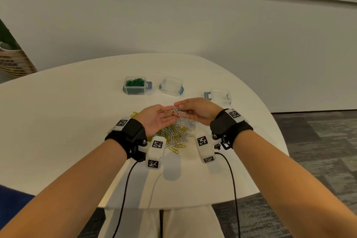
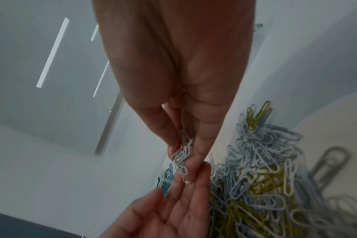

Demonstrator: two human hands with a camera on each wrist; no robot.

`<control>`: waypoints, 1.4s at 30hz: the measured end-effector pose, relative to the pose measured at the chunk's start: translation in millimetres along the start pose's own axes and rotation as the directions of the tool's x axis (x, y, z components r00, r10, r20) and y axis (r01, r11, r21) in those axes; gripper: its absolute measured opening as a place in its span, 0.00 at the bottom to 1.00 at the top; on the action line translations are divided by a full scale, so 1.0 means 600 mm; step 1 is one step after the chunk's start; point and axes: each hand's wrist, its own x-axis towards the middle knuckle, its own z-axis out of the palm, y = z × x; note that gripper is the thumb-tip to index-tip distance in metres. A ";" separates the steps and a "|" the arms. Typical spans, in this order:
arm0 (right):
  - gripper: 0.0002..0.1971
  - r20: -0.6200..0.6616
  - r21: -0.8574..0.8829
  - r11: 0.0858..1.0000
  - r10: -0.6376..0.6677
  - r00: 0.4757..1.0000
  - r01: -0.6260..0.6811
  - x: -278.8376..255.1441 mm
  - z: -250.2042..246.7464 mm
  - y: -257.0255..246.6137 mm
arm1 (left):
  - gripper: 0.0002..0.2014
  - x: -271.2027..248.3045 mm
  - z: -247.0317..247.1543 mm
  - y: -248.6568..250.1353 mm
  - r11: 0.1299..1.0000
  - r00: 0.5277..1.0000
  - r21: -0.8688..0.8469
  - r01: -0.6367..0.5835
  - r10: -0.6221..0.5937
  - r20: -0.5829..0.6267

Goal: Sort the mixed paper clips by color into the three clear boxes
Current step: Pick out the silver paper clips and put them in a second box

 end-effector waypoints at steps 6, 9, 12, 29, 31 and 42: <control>0.13 0.099 -0.334 0.937 -0.074 0.992 0.104 0.001 0.027 -0.011 | 0.20 0.010 0.009 -0.008 0.983 0.993 -0.147 0.109 -0.102 0.058; 0.12 0.064 -0.628 0.758 -0.176 0.982 0.176 0.001 0.019 -0.035 | 0.20 0.018 0.008 -0.003 0.936 0.990 -0.323 0.138 -0.139 0.021; 0.17 0.001 -0.867 0.488 -0.196 0.981 0.098 0.003 -0.023 -0.036 | 0.16 0.022 -0.011 0.008 0.939 0.986 -0.326 0.111 -0.146 -0.084; 0.08 0.199 -0.976 0.039 -0.260 0.945 0.216 0.042 -0.043 0.038 | 0.16 0.035 -0.024 0.007 0.967 0.989 -0.225 0.121 -0.137 -0.053; 0.08 0.129 -0.956 0.217 -0.303 0.944 0.200 0.044 -0.050 0.026 | 0.17 0.039 -0.024 0.007 0.967 0.990 -0.224 0.118 -0.133 -0.053; 0.08 -0.037 -0.715 0.641 -0.435 0.900 0.280 0.042 -0.039 -0.070 | 0.16 0.086 0.033 0.051 0.922 0.975 -0.318 0.220 -0.219 0.039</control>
